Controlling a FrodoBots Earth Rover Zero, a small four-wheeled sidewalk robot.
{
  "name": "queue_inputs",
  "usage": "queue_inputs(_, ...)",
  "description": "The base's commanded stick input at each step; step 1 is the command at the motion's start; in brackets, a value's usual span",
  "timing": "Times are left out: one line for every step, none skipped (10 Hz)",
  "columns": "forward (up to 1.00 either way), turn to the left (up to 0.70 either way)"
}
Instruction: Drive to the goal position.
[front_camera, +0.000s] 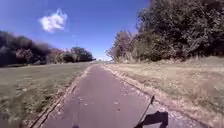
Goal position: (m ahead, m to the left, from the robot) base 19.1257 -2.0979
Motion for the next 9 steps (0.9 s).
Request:
queue_inputs(0.70, 0.35)
queue_inputs(0.70, 0.35)
queue_inputs(0.70, 0.35)
queue_inputs(0.70, 0.35)
queue_inputs(0.70, 0.35)
queue_inputs(0.70, 0.35)
queue_inputs(0.70, 0.35)
queue_inputs(0.70, 0.35)
queue_inputs(0.70, 0.35)
